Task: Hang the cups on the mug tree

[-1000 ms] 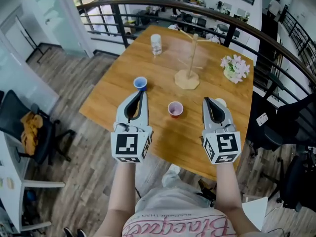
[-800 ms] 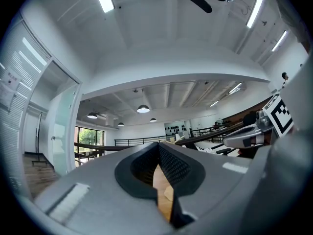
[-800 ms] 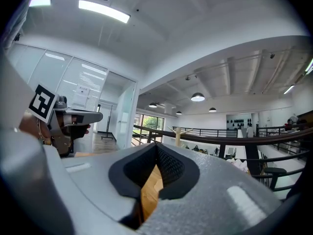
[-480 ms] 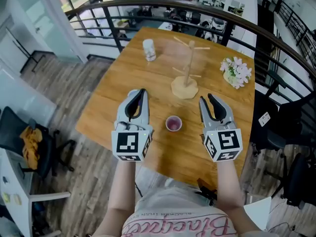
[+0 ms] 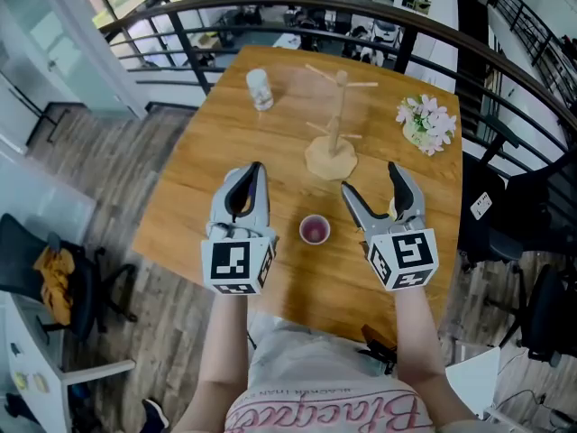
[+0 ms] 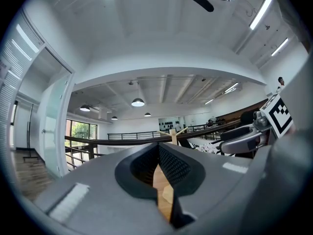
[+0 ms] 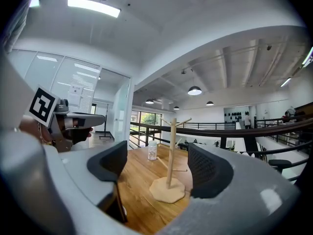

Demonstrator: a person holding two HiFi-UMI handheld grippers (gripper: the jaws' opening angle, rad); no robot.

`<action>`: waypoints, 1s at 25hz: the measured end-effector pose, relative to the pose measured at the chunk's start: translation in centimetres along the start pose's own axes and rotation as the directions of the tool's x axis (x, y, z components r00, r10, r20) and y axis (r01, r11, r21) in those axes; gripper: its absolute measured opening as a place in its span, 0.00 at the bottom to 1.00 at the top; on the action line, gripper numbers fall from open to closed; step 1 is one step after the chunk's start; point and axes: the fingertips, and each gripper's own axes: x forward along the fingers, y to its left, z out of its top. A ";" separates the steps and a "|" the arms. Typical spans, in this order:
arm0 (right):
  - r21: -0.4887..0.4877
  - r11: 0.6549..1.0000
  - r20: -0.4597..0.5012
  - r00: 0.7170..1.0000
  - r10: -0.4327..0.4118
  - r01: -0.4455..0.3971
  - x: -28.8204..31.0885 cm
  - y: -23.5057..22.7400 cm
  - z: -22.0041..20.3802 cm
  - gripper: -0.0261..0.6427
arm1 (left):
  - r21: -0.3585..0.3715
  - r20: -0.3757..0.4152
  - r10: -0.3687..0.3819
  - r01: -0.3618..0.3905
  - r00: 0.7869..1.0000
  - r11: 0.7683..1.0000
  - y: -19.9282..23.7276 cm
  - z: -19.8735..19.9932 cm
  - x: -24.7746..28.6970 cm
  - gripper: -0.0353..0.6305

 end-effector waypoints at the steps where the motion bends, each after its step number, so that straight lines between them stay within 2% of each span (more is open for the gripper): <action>1: -0.003 1.000 -0.006 1.000 -0.003 0.003 0.1 0.2 -0.2 0.61 | -0.002 -0.003 -0.005 0.004 1.000 1.000 0.1 -0.2 0.0 0.07; 12: 0.014 0.998 -0.022 0.998 -0.059 0.059 0.0 3.3 -2.5 0.60 | -0.011 0.006 -0.093 0.093 0.996 0.996 1.7 -1.4 0.4 0.07; 25: 0.092 0.988 -0.129 0.985 -0.112 0.124 0.1 6.5 -9.8 0.60 | -0.016 0.007 -0.181 0.181 0.983 0.983 2.5 -3.3 -0.9 0.07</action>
